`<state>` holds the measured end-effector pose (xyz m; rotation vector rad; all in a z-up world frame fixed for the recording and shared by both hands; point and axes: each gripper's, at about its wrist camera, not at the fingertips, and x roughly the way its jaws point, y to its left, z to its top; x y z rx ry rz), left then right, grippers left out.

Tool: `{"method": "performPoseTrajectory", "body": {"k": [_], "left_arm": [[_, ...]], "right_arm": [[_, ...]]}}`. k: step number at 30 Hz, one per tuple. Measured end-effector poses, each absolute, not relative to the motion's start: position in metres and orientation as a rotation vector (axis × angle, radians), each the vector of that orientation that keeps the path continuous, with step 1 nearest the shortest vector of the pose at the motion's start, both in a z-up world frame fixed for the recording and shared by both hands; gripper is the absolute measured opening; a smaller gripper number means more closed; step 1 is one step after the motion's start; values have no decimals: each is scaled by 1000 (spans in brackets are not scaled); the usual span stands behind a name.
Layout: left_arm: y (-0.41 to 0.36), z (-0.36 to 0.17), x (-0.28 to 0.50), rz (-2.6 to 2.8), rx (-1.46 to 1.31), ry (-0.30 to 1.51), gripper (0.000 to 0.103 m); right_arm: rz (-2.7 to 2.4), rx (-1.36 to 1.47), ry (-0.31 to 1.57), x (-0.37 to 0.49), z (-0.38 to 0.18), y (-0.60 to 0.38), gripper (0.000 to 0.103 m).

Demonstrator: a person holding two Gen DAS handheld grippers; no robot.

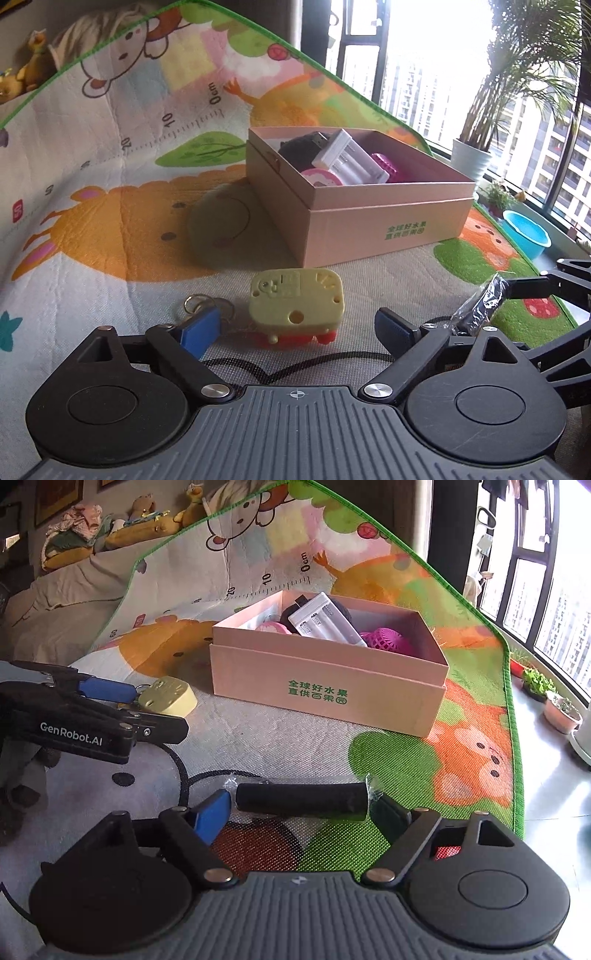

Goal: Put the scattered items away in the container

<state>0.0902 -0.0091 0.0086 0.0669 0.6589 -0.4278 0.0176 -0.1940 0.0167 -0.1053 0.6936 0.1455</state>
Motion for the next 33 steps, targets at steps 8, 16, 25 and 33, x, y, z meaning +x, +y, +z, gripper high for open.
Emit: {"method": "performPoseTrajectory", "body": {"k": [8, 16, 25, 33], "left_arm": [[-25, 7, 106, -383, 109, 683, 96], [-30, 6, 103, -381, 146, 677, 81], [-27, 26, 71, -410, 155, 650, 60], [-23, 27, 47, -396, 125, 662, 62]], "right_arm": [[135, -123, 684, 16, 16, -191, 82], [140, -112, 688, 17, 16, -193, 82], [150, -121, 676, 4, 23, -195, 81], [151, -158, 655, -18, 30, -193, 81]]}}
